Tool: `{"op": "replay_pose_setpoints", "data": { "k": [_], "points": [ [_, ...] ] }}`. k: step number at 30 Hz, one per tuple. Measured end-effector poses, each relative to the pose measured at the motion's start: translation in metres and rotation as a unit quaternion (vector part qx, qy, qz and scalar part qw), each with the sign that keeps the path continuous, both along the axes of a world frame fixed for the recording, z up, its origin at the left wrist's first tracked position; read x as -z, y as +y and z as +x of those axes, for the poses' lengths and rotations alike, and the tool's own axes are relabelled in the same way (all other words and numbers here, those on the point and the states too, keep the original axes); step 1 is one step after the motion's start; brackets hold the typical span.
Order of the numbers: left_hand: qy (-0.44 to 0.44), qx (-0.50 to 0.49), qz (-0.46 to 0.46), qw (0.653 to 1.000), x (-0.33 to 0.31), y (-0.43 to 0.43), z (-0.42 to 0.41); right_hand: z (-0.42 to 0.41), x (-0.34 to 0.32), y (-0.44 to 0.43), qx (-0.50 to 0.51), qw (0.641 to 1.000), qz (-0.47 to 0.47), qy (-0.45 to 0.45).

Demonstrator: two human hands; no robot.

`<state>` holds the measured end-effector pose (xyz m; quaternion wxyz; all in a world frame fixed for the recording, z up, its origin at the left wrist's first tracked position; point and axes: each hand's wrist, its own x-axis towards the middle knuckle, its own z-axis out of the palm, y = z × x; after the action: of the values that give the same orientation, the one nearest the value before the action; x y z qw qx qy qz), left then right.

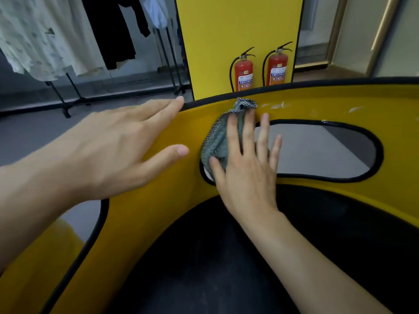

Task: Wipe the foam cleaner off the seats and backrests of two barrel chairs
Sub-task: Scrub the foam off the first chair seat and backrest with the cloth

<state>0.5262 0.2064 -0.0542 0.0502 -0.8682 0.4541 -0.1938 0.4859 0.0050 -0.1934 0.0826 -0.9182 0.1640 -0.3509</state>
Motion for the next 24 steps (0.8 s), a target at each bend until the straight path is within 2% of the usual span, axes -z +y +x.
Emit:
{"op": "replay_pose_setpoints", "data": {
  "k": [4,7,9,14,17,20,24],
  "points": [
    [-0.01,-0.027,0.062,0.998,-0.004,-0.045,0.001,-0.003,-0.001,-0.009,0.024,1.0,0.019,-0.005],
    [-0.013,-0.014,0.064,0.998,-0.002,-0.074,0.007,0.001,-0.002,0.008,-0.014,0.999,0.022,-0.02],
    [-0.014,0.002,0.057,0.998,0.0,-0.089,0.01,-0.004,-0.002,-0.004,-0.02,1.0,-0.008,-0.011],
    [-0.021,0.012,0.055,0.998,0.007,-0.102,0.012,-0.033,-0.001,-0.074,0.079,0.996,-0.023,0.017],
    [-0.045,0.016,0.03,0.998,0.012,-0.102,0.012,-0.038,-0.004,-0.077,0.104,0.994,-0.023,0.01],
    [-0.058,0.013,0.01,0.998,0.016,-0.102,0.013,-0.023,-0.009,-0.054,0.076,0.997,-0.03,-0.001],
    [-0.078,0.019,-0.007,0.997,0.019,-0.103,0.016,-0.01,-0.009,-0.034,0.01,0.994,-0.111,0.006]
  ]
}}
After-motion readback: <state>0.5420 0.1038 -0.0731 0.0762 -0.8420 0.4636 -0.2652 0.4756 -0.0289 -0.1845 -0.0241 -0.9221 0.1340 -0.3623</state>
